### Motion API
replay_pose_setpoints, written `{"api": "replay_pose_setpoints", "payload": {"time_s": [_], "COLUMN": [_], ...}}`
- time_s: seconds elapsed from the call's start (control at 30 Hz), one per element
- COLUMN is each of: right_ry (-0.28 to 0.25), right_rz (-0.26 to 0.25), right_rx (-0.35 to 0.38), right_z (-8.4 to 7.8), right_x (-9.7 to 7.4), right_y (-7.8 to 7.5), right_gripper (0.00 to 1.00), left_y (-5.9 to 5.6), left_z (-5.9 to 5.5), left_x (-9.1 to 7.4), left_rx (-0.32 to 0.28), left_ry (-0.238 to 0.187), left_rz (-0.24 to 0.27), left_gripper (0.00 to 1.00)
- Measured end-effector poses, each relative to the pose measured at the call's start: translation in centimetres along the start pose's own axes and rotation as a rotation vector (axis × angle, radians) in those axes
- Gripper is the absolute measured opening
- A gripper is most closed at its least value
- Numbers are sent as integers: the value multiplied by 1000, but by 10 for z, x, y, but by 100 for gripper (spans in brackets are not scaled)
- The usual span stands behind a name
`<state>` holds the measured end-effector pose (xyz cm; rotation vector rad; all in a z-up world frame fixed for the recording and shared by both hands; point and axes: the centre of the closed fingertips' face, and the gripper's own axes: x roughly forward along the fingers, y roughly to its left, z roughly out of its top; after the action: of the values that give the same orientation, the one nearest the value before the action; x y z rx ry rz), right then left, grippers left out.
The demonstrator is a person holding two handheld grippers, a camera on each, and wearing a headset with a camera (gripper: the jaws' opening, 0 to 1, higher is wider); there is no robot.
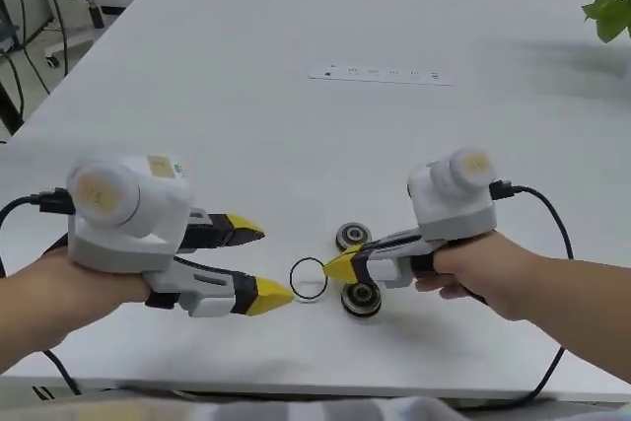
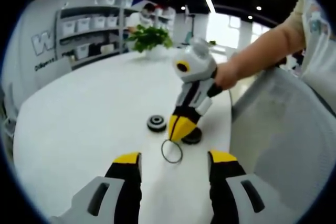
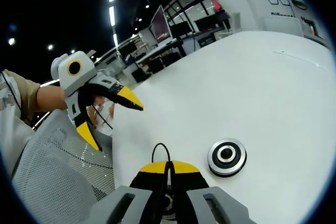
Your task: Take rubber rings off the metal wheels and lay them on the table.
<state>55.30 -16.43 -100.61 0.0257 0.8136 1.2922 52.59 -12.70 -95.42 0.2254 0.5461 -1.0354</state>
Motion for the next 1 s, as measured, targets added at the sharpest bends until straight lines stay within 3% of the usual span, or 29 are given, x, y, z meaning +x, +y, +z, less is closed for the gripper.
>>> {"api": "replay_pose_setpoints", "payload": {"time_s": [0.1, 0.5, 0.73, 1.0], "right_ry": [8, -18, -61, -75], "right_rz": [-5, -25, -17, -14], "right_rx": [-12, -24, -24, -60], "right_z": [-1, 6, 14, 15], "right_x": [1, -5, -18, -36], "right_y": [0, -3, 1, 3], "right_gripper": [0, 19, 26, 29], "left_y": [1, 4, 3, 0], "left_z": [-1, -2, 3, 11], "left_x": [0, 0, 4, 13], "left_rx": [-5, -7, -3, 11], "left_ry": [1, 8, 6, 5], "left_rz": [5, 8, 2, -17], "left_gripper": [52, 51, 51, 51]}}
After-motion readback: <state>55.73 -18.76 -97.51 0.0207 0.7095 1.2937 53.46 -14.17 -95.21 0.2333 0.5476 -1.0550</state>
